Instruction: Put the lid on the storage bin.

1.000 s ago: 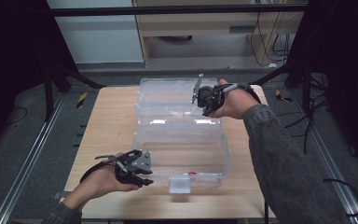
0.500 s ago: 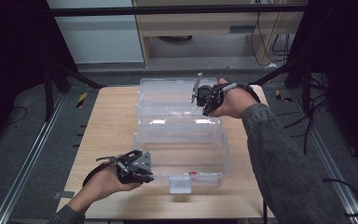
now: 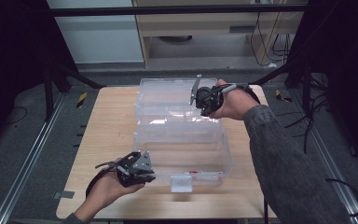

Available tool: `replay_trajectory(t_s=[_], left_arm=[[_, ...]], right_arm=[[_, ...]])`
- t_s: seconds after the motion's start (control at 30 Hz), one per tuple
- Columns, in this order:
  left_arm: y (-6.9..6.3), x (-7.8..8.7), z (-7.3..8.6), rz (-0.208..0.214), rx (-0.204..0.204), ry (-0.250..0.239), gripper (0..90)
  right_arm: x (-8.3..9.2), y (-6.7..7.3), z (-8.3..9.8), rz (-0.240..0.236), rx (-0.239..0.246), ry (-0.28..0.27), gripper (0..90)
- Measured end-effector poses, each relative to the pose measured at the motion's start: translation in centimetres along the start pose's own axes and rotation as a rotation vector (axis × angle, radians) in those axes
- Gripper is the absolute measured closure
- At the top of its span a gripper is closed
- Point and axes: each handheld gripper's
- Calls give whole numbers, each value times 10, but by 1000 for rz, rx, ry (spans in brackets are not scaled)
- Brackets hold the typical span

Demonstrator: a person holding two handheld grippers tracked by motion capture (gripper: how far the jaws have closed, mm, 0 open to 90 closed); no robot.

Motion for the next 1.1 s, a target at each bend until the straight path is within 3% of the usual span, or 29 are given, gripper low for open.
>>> replay_trajectory(t_s=[0.3,0.67,1.1], left_arm=[[-1,-1,1,-6,7,-4,781],[-1,-2,2,6,6,-5,779],[-1,-2,3,4,9,-15,775]], right_arm=[[10,12,0,5,15,-42,876],[26,44,4,44,77,-68,878],[33,72,13,74,98,-112,872]])
Point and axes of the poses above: each handheld gripper's, and its own axes: x roughly backward along the jaws, z roughly out of its underside, y roughly to its left, and after that the axes turned 1 degree about z, right-handed
